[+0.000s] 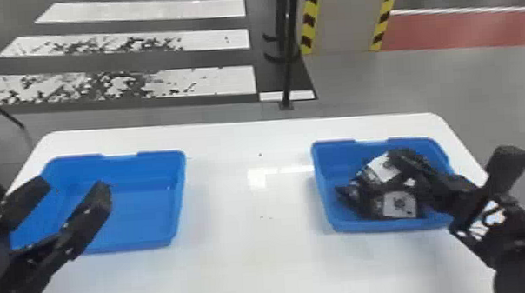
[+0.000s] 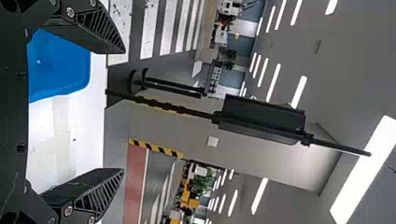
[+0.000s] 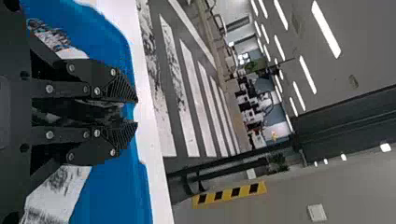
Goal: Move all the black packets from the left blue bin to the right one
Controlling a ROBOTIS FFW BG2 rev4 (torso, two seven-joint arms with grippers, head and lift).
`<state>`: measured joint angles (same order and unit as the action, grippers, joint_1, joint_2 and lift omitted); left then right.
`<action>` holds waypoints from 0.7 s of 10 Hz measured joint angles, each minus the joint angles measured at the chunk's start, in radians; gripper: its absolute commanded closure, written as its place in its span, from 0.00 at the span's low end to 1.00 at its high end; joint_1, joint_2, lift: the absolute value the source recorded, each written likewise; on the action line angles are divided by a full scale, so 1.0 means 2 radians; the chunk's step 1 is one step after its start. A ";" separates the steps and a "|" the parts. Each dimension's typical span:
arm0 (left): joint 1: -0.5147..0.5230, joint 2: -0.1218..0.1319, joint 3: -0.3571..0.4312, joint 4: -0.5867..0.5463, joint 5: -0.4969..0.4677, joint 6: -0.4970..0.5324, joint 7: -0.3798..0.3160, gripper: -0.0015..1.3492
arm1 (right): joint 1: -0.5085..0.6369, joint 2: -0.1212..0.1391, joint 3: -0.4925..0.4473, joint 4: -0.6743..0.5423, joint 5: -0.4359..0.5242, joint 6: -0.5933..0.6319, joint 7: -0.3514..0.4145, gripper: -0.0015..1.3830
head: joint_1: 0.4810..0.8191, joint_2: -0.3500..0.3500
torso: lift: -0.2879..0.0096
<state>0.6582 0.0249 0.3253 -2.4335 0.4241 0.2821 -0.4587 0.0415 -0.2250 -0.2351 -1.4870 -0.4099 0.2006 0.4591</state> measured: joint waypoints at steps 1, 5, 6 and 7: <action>0.005 -0.004 0.004 -0.001 -0.001 -0.019 0.003 0.12 | 0.036 0.003 -0.024 -0.043 0.018 -0.007 -0.022 0.06 | 0.63 0.33 | 0.50; 0.070 -0.012 0.064 -0.006 -0.045 -0.060 0.016 0.12 | 0.266 0.051 -0.048 -0.280 0.060 -0.056 -0.061 0.11 | 0.63 0.45 | 0.50; 0.085 -0.012 0.076 -0.006 -0.064 -0.061 0.017 0.12 | 0.310 0.067 -0.045 -0.327 0.075 -0.064 -0.062 0.11 | 0.63 0.49 | 0.50; 0.095 -0.012 0.083 -0.002 -0.084 -0.065 0.017 0.12 | 0.353 0.081 -0.037 -0.370 0.082 -0.080 -0.064 0.11 | 0.63 0.56 | 0.50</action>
<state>0.8481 0.0000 0.4913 -2.4366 0.2555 0.1519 -0.4240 0.7473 -0.0631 -0.3087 -2.2261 -0.2465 0.0409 0.3307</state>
